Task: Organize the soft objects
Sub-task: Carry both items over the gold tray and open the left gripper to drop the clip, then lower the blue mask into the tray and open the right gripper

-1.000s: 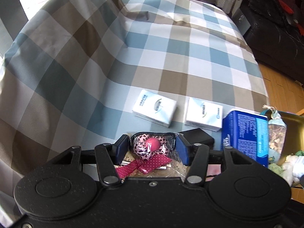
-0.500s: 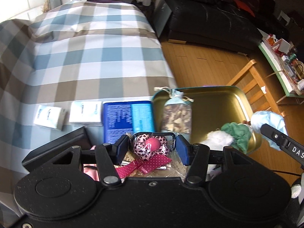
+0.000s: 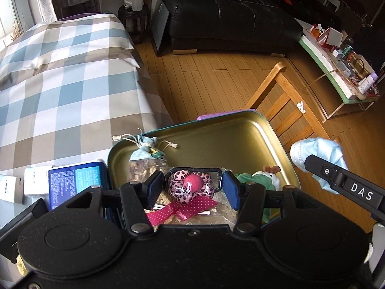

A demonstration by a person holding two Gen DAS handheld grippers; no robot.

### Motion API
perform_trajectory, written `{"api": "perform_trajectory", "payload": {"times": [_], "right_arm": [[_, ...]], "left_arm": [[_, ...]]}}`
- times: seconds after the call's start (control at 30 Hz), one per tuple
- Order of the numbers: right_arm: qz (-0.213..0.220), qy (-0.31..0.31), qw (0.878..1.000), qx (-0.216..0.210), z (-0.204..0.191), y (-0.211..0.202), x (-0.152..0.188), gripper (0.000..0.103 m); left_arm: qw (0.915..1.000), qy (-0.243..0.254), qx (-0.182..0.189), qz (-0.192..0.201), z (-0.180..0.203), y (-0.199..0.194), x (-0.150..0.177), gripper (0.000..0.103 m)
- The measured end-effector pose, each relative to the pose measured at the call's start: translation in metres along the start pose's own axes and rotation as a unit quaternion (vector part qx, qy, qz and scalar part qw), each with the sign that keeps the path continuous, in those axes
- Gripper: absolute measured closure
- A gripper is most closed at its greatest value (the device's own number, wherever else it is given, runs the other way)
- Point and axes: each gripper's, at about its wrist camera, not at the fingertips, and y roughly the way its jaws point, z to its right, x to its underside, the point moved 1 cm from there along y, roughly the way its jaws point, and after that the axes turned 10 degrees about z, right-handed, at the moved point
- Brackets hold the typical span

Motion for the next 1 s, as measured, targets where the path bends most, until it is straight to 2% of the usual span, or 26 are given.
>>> {"api": "perform_trajectory", "payload": {"times": [0.1,0.27,0.63,0.9,1.0], "right_arm": [[-0.003,-0.001,1.0,0.015,0.0,0.004,0.002,0.055],[-0.006,-0.001,1.0,0.014,0.001,0.004,0.005,0.055],[-0.008,-0.01,1.0,0.016,-0.003,0.007,0.005,0.054],[-0.017,-0.02,1.0,0.007,-0.015,0.02,-0.001,0.053],[-0.013,-0.025,1.0,0.007,-0.019,0.023,-0.004,0.047]], "left_arm": [[1.0,0.001,-0.001,-0.01,0.007,0.013,0.0,0.051],[0.9998,0.006,-0.012,-0.011,0.015,0.025,0.001,0.047],[0.9997,0.01,-0.025,-0.001,0.007,0.017,0.007,0.046],[0.9991,0.011,-0.039,-0.008,0.0,0.014,0.019,0.046],[0.999,0.013,-0.041,-0.009,0.0,0.013,0.022,0.046]]}}
